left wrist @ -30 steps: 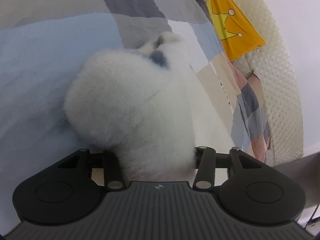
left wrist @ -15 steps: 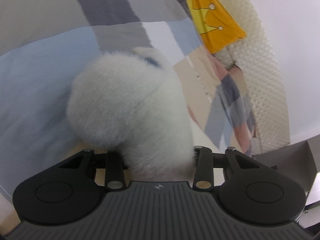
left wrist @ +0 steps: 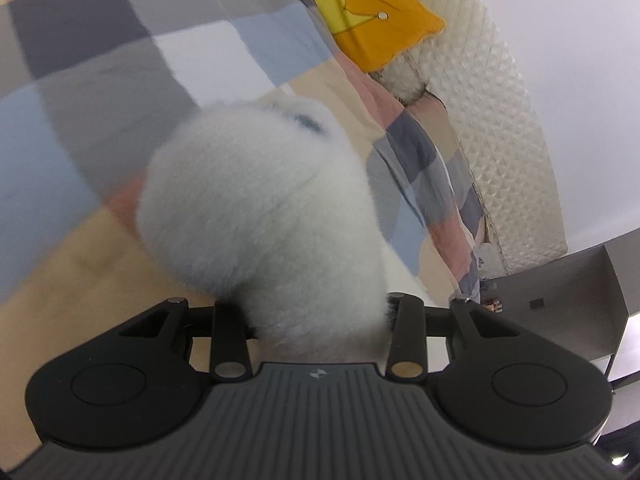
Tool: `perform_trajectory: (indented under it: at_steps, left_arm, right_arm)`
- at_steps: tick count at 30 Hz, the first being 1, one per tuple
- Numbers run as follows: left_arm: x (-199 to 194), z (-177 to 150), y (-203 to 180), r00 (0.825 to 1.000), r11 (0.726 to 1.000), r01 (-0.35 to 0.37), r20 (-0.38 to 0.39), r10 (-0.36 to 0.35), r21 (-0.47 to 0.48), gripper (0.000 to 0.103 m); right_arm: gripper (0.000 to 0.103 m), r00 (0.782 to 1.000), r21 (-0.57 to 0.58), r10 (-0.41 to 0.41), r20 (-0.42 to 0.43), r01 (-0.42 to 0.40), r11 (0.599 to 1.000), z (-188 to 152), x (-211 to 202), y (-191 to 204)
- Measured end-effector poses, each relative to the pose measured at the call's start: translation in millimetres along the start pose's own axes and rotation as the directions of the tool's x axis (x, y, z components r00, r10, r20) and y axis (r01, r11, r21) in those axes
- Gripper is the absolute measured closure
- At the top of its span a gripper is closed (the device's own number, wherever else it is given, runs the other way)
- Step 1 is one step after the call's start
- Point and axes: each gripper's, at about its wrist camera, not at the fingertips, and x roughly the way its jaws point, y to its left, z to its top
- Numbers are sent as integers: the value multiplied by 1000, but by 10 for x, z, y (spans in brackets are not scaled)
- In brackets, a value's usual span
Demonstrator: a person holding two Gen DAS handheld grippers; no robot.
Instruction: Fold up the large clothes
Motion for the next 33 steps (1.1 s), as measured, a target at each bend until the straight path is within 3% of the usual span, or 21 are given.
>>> perform_trajectory:
  at_steps: [8, 13, 21, 25, 29, 33]
  left_arm:
    - [873, 126, -937, 999, 996, 1, -32, 2, 90, 59]
    - [1629, 209, -1455, 998, 993, 22, -54, -16, 114, 59]
    - [2679, 215, -2067, 992, 972, 102, -101, -82, 213, 59]
    - [3078, 126, -2066, 984, 958, 131, -147, -96, 253, 59]
    - [3437, 19, -1774, 977, 962, 138, -191, -93, 237, 59]
    - [3642, -127, -1405, 972, 975, 104, -227, -57, 198, 59]
  right_arm:
    - [68, 999, 10, -25, 38, 25, 1000, 863, 437, -80]
    - [68, 997, 6, -40, 71, 40, 999, 1440, 868, -108]
    - [68, 990, -12, -52, 128, 54, 998, 2127, 1355, -409]
    - [68, 986, -4, -67, 150, 68, 998, 2257, 1488, -671]
    - [68, 983, 34, -99, 153, 95, 995, 2224, 1580, -1018]
    - [68, 985, 98, -146, 88, 137, 986, 2117, 1609, -1398]
